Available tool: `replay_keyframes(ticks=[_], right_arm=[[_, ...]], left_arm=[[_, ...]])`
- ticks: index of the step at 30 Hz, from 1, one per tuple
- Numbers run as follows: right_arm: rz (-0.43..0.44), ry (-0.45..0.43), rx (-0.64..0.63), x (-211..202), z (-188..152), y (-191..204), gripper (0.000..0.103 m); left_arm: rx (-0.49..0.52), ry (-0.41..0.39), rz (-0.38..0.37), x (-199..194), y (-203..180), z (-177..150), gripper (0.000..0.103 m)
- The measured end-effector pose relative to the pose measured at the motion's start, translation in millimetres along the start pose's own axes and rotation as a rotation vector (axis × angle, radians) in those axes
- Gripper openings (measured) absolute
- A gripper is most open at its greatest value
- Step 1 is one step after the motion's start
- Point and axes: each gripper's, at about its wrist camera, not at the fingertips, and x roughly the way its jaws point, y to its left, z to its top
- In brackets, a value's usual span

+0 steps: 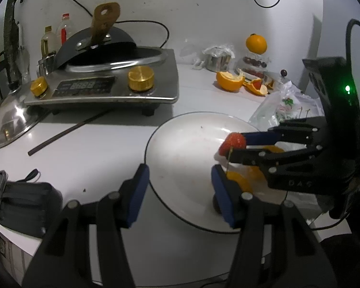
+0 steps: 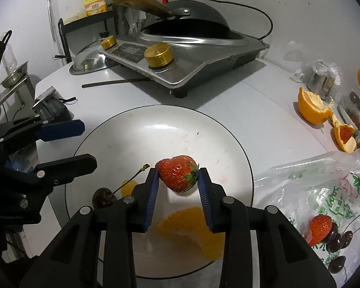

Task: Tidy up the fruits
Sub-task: 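Lower the strawberry onto the plate and open the right tool, then move both open tools back over the cherries on the plastic bag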

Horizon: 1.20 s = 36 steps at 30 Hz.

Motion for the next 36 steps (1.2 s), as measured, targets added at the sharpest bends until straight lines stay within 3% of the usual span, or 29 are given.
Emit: replay_keyframes(ticks=[3,7,36], right_arm=[[-0.011,0.010,-0.004,2,-1,1,0.036],[-0.013,0.000,0.001,-2,-2,1,0.046],[-0.096,-0.142,0.090,-106,-49,-36,0.046]], left_arm=[[0.004,-0.003,0.002,-3,-2,0,0.056],[0.012,-0.007,0.004,-7,-6,0,0.056],[0.096,-0.034,-0.038,-35,-87,12,0.064]])
